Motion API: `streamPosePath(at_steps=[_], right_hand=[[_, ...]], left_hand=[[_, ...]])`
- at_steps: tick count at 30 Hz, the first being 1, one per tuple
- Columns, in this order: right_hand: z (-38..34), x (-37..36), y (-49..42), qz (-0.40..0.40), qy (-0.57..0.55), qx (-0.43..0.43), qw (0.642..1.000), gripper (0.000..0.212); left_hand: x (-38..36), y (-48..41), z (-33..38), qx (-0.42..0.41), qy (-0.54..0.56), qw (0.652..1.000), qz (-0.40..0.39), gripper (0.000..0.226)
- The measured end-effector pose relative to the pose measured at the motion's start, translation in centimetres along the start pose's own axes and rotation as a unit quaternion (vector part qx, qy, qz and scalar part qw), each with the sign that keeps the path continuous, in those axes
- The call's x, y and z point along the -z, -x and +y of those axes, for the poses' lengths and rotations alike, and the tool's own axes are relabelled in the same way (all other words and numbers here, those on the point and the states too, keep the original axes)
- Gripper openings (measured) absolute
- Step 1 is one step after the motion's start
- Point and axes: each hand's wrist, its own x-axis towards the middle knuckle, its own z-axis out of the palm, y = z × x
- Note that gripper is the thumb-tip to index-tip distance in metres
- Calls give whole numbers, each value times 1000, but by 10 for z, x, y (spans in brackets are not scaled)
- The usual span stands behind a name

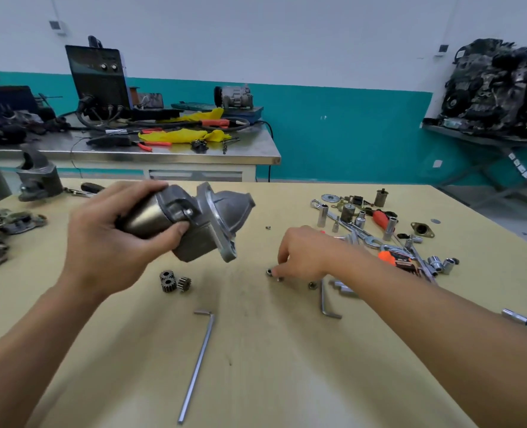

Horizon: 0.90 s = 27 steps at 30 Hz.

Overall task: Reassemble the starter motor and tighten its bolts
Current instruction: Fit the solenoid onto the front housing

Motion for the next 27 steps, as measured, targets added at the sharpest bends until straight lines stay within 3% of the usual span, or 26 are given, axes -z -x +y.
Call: streamPosePath(at_steps=[5, 8, 10, 12, 13, 15, 19, 27], right_hand=[[6, -6, 10, 20, -45, -37, 998, 20], [22, 6, 27, 158, -170, -60, 971, 11], [27, 15, 44, 250, -383, -34, 888, 7], [17, 20, 63, 231, -574, 59, 784, 6], [10, 20, 69, 208, -602, 99, 764, 15], [-6, 16, 74, 166, -602, 134, 770, 18], [-14, 10, 73, 155, -544, 89, 820, 10], [-7, -3, 74, 157, -556, 52, 815, 5]], left_hand=[[-23, 11, 29, -104, -23, 992, -70, 47], [-36, 18, 38, -152, -36, 983, -95, 43], [-43, 21, 41, -178, -47, 977, -109, 41], [-48, 22, 45, -192, -53, 973, -116, 40], [-49, 21, 47, -194, -53, 972, -117, 40], [-51, 21, 49, -196, -52, 972, -118, 40], [-49, 24, 51, -198, -36, 973, -112, 43], [-48, 26, 53, -188, -19, 976, -109, 39]])
